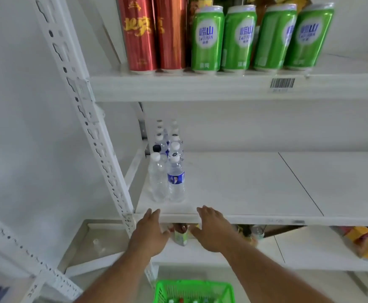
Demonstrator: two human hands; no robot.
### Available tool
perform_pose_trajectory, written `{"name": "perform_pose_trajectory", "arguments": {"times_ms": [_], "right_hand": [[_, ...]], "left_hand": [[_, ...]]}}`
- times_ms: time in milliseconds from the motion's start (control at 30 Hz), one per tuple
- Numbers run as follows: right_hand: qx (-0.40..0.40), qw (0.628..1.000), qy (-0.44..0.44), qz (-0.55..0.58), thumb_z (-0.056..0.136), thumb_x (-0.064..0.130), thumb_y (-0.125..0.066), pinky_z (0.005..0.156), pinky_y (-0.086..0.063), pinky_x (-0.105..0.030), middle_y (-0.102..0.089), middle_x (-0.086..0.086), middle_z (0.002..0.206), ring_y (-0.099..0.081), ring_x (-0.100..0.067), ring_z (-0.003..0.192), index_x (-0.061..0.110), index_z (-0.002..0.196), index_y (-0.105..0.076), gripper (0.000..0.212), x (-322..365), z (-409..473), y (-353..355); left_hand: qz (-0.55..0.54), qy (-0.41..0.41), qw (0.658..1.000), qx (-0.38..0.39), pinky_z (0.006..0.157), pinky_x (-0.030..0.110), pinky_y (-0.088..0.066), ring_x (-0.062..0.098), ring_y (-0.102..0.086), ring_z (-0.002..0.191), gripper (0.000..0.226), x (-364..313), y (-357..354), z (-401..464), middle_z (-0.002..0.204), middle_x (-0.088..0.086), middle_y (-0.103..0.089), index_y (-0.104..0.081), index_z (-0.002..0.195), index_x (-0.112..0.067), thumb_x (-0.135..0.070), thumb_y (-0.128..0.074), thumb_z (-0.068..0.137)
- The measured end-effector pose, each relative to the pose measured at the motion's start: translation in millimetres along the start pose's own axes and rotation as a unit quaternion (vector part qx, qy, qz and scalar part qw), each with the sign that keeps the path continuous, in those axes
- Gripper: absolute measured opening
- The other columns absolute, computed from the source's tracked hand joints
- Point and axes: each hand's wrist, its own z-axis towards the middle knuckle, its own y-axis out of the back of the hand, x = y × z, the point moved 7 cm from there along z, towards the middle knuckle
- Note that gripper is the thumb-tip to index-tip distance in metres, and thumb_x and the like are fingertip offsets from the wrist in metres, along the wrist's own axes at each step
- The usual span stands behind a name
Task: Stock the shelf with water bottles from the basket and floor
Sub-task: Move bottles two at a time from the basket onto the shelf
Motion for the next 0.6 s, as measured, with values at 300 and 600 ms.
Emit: {"name": "perform_pose_trajectory", "arguments": {"times_ms": [300, 600], "right_hand": [[0.035, 0.993, 0.048, -0.107, 0.095, 0.058, -0.046, 0.12, -0.021, -0.046, -0.024, -0.011, 0.162, -0.019, -0.03, 0.15, 0.012, 0.155, -0.024, 0.079, -62.4, -70.6, -65.2], [0.116, 0.987, 0.012, -0.107, 0.097, 0.055, -0.046, 0.122, -0.02, -0.045, -0.016, -0.01, 0.165, -0.015, -0.028, 0.152, 0.013, 0.156, -0.02, 0.078, -104.0, -101.4, -137.5]], "left_hand": [[0.121, 0.002, 0.989, 0.091, 0.111, 0.042, -0.036, 0.028, -0.031, 0.142, 0.082, -24.6, -72.1, -80.1, 0.162, -0.001, -0.017, -0.022, 0.153, -0.023, -0.047, -0.059, 0.084], [0.146, 0.011, 0.974, 0.175, 0.112, 0.044, -0.034, 0.027, -0.028, 0.144, 0.081, -4.3, -134.2, -118.2, 0.163, -0.003, -0.016, -0.02, 0.154, -0.027, -0.047, -0.06, 0.087]]}}
